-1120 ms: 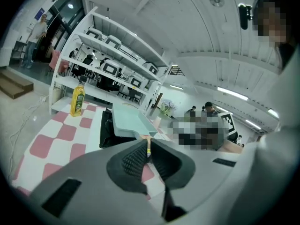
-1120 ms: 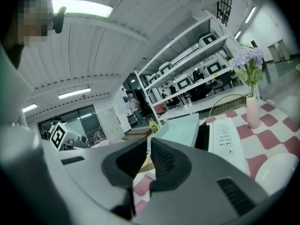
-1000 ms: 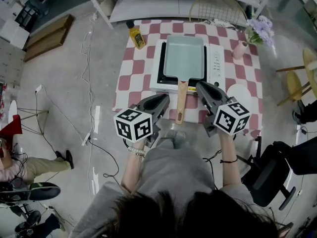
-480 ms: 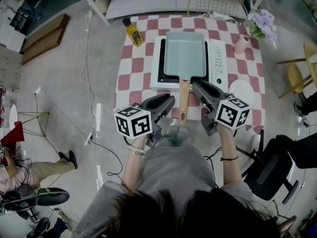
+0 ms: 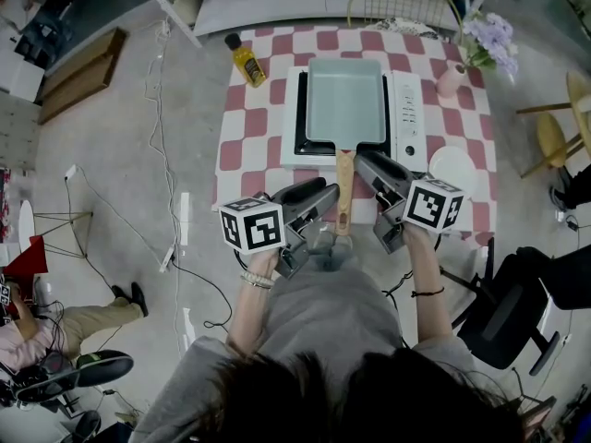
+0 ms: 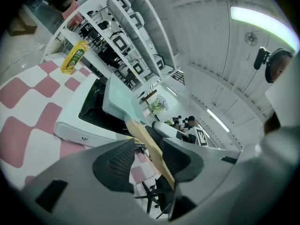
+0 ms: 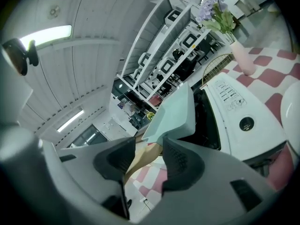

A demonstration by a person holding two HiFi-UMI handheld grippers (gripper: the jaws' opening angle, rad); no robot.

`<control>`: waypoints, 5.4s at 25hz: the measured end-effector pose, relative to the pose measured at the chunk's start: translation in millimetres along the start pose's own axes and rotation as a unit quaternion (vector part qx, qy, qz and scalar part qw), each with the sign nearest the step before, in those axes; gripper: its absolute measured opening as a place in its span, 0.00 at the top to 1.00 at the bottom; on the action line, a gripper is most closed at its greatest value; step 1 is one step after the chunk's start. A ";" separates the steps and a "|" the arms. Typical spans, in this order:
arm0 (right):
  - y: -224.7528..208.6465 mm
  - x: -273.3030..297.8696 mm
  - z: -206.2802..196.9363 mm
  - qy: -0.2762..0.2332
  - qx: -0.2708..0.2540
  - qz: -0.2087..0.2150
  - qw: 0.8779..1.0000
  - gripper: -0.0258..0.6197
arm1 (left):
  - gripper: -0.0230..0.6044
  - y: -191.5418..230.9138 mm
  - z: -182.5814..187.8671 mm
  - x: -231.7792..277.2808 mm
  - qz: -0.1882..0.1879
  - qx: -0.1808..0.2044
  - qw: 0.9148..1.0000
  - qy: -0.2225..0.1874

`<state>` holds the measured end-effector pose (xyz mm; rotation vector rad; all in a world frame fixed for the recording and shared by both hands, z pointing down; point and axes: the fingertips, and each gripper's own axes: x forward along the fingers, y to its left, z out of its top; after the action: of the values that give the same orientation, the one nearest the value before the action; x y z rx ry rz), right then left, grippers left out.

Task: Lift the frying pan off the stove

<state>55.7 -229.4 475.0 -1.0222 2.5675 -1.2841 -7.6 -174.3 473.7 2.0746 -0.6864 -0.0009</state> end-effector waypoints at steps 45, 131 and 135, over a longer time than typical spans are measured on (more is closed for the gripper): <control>15.9 50.2 -21.6 0.068 0.192 0.154 0.967 0.59 | 0.65 -23.0 -33.7 34.4 -0.109 -0.044 0.982 0.147; 111.4 -0.3 80.3 -0.036 0.085 0.226 0.970 0.62 | 0.65 -124.3 28.7 14.2 -0.147 0.166 0.970 0.098; 116.6 -3.9 86.0 -0.041 0.079 0.226 0.970 0.62 | 0.65 -131.5 32.6 13.2 -0.152 0.174 0.968 0.095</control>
<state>28.7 -236.2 332.8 -0.4153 2.3917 -1.2581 57.0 -150.5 356.3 2.4605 -0.2583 0.1520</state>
